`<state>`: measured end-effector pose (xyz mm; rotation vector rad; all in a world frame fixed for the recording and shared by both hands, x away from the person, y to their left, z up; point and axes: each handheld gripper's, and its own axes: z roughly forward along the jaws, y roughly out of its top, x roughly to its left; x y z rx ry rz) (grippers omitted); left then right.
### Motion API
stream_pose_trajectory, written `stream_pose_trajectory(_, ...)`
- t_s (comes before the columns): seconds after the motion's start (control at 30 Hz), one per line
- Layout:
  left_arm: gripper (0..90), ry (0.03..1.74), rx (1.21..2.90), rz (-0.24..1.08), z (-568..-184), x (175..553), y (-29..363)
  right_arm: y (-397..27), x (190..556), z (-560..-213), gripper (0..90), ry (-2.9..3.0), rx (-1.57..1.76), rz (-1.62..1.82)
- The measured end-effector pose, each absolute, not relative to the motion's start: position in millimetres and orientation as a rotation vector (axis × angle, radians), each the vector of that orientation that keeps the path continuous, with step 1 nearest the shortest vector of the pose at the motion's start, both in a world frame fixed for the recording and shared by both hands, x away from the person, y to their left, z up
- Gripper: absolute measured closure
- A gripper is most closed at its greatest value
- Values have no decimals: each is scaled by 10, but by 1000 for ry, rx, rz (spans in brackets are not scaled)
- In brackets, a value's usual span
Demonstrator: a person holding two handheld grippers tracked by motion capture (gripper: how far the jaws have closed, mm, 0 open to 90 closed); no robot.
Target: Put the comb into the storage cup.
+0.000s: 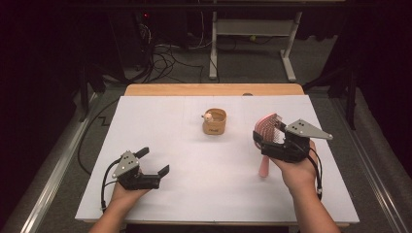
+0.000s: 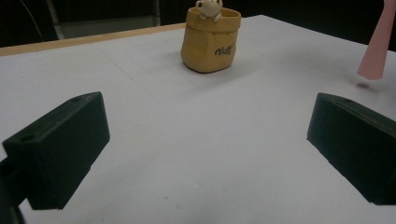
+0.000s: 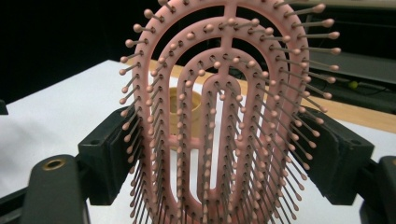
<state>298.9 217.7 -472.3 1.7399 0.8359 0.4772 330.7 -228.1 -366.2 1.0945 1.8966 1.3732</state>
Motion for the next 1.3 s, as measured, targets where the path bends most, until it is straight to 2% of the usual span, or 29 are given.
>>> stream_pose_trajectory(0.47, 0, 835, 1742, 471, -4725, 2996, 2182, -2279, 3274, -3752, 205, 1796, 1106, 1435)
stream_pose_trajectory(1.3, 0, 828, 1746, 475, -4727, 2991, 2183, -2088, 3420, -3628, 204, 1760, 1042, 1453)
